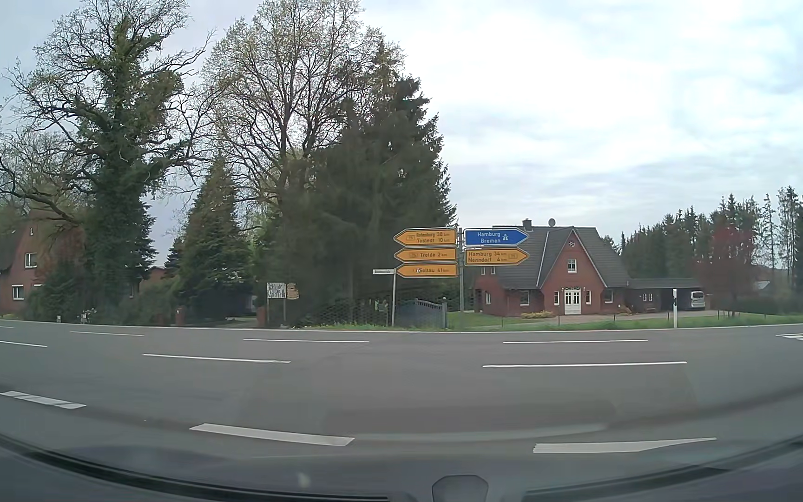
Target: Follow the waypoints while adhering to traffic rules and regulations
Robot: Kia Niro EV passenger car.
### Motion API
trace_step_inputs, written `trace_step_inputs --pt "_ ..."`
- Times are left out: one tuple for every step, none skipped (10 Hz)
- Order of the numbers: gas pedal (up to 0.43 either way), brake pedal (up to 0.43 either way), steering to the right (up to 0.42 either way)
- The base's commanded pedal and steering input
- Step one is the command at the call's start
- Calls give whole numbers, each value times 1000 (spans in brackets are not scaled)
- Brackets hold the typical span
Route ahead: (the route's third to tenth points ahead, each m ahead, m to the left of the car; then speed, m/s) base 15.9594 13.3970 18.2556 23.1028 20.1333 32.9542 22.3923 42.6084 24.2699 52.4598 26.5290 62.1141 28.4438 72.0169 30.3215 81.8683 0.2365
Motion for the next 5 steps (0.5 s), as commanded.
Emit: trace_step_inputs --pt "0 85 -16" --pt "0 61 -16" --pt "0 55 -16" --pt "0 49 -16" --pt "0 49 -16"
